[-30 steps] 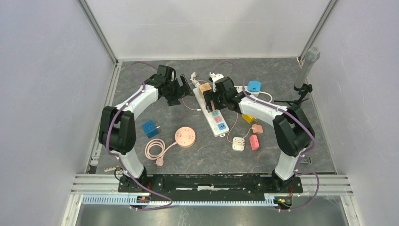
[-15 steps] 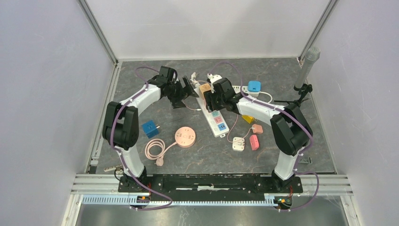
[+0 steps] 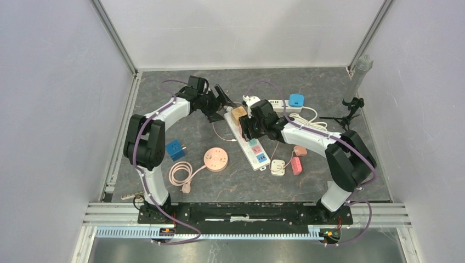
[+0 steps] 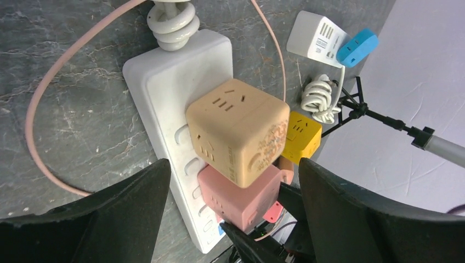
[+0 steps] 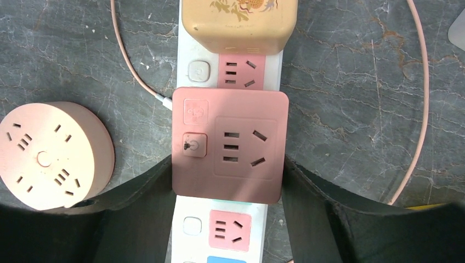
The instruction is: Pull the plug off the socket
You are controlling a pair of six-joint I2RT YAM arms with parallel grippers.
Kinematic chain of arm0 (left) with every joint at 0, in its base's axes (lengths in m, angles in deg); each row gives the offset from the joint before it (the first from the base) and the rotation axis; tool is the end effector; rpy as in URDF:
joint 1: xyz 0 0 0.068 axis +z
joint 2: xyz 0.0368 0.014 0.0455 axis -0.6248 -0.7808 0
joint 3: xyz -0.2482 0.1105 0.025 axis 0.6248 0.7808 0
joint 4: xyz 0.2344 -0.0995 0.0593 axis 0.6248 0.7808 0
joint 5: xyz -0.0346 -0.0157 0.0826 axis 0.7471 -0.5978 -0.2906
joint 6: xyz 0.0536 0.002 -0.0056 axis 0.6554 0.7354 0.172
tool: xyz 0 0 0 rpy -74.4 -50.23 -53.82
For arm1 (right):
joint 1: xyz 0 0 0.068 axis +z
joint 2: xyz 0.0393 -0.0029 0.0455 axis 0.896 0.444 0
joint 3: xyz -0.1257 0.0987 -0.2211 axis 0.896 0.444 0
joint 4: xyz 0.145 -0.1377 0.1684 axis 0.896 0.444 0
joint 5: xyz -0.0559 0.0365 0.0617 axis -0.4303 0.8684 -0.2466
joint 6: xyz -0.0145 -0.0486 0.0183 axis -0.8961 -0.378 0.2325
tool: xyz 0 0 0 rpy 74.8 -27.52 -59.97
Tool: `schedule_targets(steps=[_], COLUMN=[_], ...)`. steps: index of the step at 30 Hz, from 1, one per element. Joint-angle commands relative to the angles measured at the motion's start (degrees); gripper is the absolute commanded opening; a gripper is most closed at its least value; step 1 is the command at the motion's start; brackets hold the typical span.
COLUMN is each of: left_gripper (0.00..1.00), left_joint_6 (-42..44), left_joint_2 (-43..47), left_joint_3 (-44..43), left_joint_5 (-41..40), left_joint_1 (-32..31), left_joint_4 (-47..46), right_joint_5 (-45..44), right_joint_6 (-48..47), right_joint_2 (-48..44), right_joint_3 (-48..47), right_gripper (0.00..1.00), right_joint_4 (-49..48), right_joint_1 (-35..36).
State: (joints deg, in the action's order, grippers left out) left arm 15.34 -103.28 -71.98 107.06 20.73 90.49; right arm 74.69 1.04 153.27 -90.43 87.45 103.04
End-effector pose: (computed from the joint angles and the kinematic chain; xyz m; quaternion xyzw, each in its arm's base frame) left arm 0.3895 -0.1434 0.2075 -0.1949 0.8918 -0.3796 0.1501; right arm 0.2796 0.2286 0.2069 -0.1936 0.9067 0.1600 0.3387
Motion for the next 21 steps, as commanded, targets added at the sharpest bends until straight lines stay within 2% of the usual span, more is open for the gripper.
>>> schedule_targets(steps=[1,6,13,17,21], left_gripper=[0.91,0.85,0.77,0.7,0.62], left_joint_6=[-4.0,-3.8,-2.2,0.1,3.0], left_joint_2=[-2.2,-3.3,-4.4,-4.5,-3.9], left_joint_3=[-2.0,-2.0,-0.8,0.9,2.8], left_joint_5=[1.5,1.2,1.3,0.7,-2.3], left_joint_1=[-1.0,-1.6,-2.0,-2.0,-2.0], left_joint_4=[-3.1,-3.1,-3.1,-1.9,1.3], right_joint_5=[0.4,0.5,0.8,-0.4,-2.0], right_joint_6=[-0.1,-1.9,-2.7,-2.7,-2.9], right_joint_2=[-0.8,1.1,3.8,5.2,5.2], right_joint_3=[-1.9,-4.1,-6.8,-7.7,-7.7], right_gripper=[0.74,0.83,0.8,0.69,0.48], right_joint_4=[-0.8,0.1,0.4,1.3,2.2], right_joint_1=[0.3,0.3,0.3,0.3,0.3])
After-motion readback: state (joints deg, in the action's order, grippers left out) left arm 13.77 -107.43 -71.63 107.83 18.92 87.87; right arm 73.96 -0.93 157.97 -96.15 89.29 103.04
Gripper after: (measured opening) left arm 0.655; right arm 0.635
